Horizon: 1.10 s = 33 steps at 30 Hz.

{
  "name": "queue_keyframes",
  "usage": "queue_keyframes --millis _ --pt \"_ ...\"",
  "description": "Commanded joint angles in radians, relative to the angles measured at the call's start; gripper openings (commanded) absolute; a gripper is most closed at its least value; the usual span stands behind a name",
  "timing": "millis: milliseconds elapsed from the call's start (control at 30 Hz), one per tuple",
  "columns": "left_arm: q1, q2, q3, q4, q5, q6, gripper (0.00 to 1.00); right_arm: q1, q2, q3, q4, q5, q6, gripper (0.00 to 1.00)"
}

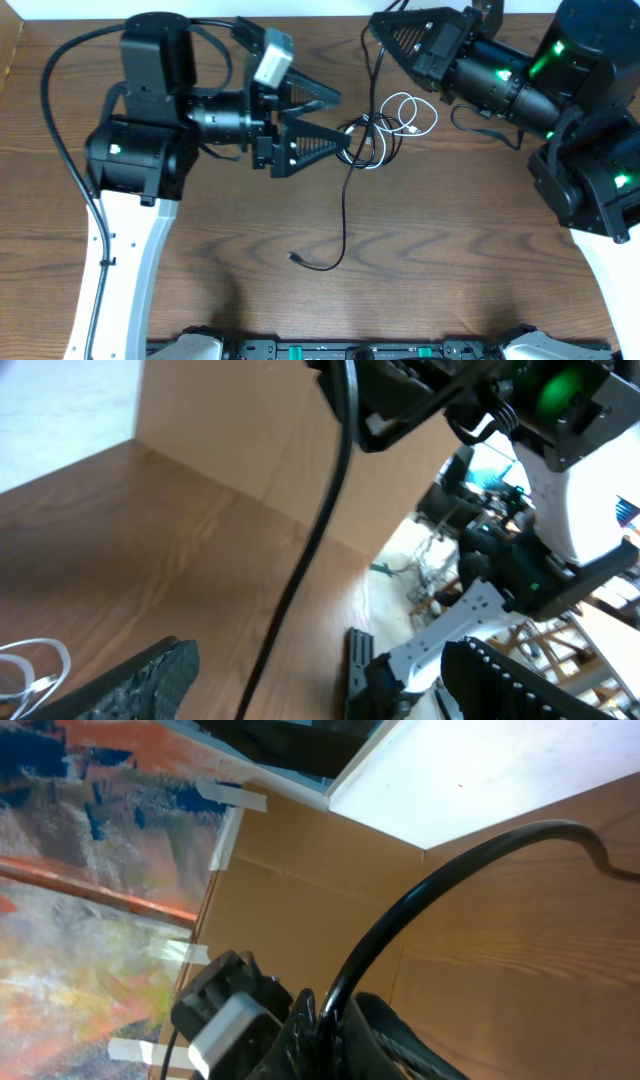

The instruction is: Untangle cables

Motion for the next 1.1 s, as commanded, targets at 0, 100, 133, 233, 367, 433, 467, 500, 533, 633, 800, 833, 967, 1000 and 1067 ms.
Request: queue_keyframes --millis 0,100,133,233,367,433,467,500,533,633,800,833,967,1000,1067 --pt "-0.034 -0.007 0.005 0.017 -0.019 -0.006 0.79 0.029 -0.004 0.002 0.006 0.053 0.033 0.02" --pt "-0.05 -0.006 0.005 0.035 -0.039 -0.018 0.74 0.044 -0.004 0.002 0.01 0.054 0.045 0.02" --pt "-0.057 -0.006 0.005 0.043 -0.04 -0.028 0.74 0.047 -0.004 0.002 0.012 0.056 0.045 0.02" --pt "-0.079 -0.006 0.005 0.064 -0.041 -0.039 0.72 0.05 -0.004 0.002 0.011 0.06 0.045 0.02" --pt "-0.097 -0.006 0.005 0.071 -0.079 -0.04 0.59 0.05 -0.004 0.002 0.011 0.055 0.045 0.01" --pt "-0.098 -0.006 0.005 0.071 -0.081 -0.039 0.59 0.05 -0.004 0.002 0.011 0.048 0.045 0.02" --pt "-0.098 -0.006 0.005 0.071 -0.081 -0.04 0.58 0.051 -0.004 0.002 0.011 0.044 0.045 0.01" --pt "-0.098 -0.006 0.005 0.071 -0.081 -0.039 0.56 0.052 -0.004 0.002 0.011 0.04 0.045 0.01" --pt "-0.098 -0.006 0.005 0.071 -0.081 -0.039 0.54 0.053 -0.004 0.002 0.011 0.04 0.045 0.02" --pt "-0.098 -0.006 0.005 0.071 -0.081 -0.04 0.53 0.053 -0.004 0.002 0.011 0.041 0.045 0.02" --pt "-0.098 -0.006 0.005 0.071 -0.08 -0.04 0.5 0.053 -0.004 0.002 0.011 0.04 0.045 0.01" --pt "-0.098 -0.006 0.005 0.071 -0.08 -0.04 0.5 0.053 -0.004 0.002 0.011 0.04 0.045 0.02" --pt "-0.098 -0.006 0.005 0.07 -0.08 -0.04 0.43 0.057 -0.004 0.002 0.011 0.04 0.045 0.02" --pt "-0.098 -0.006 0.005 0.07 -0.08 -0.04 0.41 0.056 -0.004 0.002 0.011 0.04 0.045 0.02" --pt "-0.098 -0.006 0.005 0.071 -0.08 -0.04 0.41 0.057 -0.004 0.002 0.011 0.04 0.045 0.02"
